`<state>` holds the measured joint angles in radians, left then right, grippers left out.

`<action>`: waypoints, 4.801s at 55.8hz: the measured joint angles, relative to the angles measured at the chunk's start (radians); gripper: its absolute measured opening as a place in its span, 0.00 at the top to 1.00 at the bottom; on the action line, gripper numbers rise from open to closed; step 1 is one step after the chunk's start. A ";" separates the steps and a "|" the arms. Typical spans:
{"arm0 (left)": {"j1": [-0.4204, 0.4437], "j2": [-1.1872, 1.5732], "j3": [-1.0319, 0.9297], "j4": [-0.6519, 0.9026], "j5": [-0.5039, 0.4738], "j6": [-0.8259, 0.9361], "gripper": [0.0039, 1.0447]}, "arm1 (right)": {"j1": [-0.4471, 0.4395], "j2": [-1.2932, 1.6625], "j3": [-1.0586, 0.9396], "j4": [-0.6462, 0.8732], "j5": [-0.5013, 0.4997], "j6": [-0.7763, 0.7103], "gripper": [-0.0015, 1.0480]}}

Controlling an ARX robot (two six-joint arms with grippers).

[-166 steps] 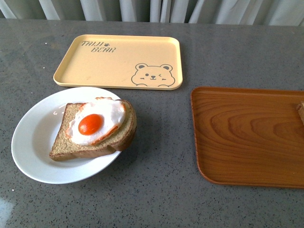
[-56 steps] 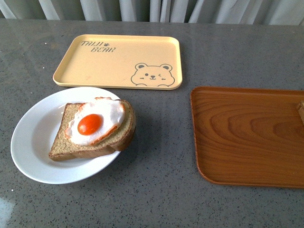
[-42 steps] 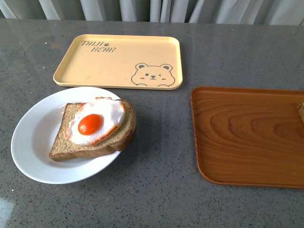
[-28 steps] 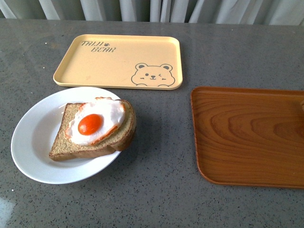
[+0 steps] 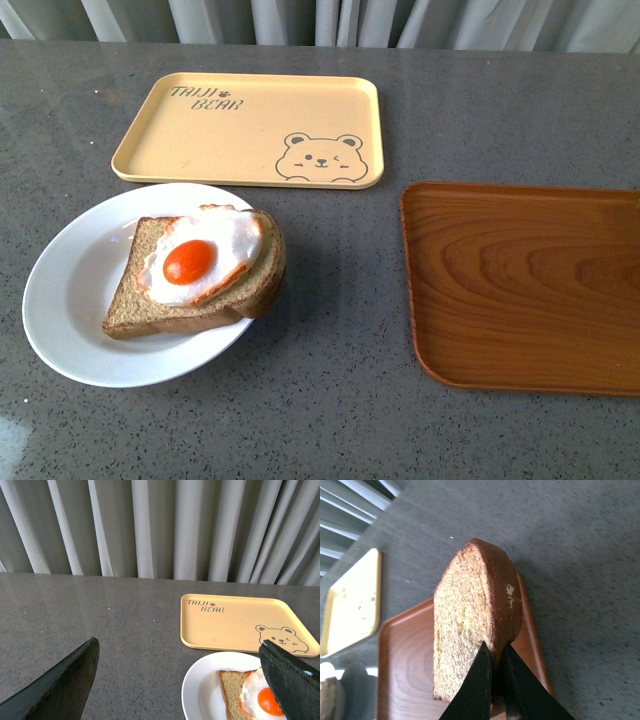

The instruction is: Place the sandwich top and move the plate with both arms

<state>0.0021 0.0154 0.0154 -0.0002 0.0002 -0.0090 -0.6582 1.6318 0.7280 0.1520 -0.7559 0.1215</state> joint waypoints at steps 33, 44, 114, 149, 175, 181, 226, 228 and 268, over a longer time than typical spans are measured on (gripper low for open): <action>0.000 0.000 0.000 0.000 0.000 0.000 0.08 | 0.900 -0.235 -0.052 0.268 0.434 0.537 0.98; 0.000 0.000 0.000 0.000 0.000 0.000 0.08 | 1.184 -0.086 -0.043 0.417 0.635 0.623 0.98; 0.000 0.000 0.000 0.000 0.000 0.000 0.08 | 1.421 0.255 -0.027 0.605 0.887 0.778 0.98; 0.000 0.000 0.000 0.000 0.000 0.000 0.08 | 1.404 0.256 -0.055 0.586 0.894 0.804 0.27; 0.000 0.000 0.000 0.000 0.000 0.000 0.08 | 1.313 0.169 -0.087 0.524 0.874 0.804 0.09; 0.000 0.000 0.000 0.000 0.000 0.000 0.08 | 1.268 0.133 -0.087 0.483 0.862 0.798 0.09; 0.000 0.000 0.000 0.000 0.000 0.000 0.08 | 0.890 -0.405 -0.459 0.793 0.982 -0.080 0.74; 0.000 0.000 0.000 0.000 0.000 0.000 0.08 | 0.878 -0.426 -0.476 0.789 0.971 -0.089 0.79; 0.000 0.000 0.000 0.000 0.000 0.000 0.08 | 0.665 -0.846 -0.705 0.597 0.763 -0.116 0.98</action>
<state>0.0017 0.0154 0.0154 -0.0002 -0.0002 -0.0086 0.0067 0.7853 0.0231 0.7490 0.0074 0.0059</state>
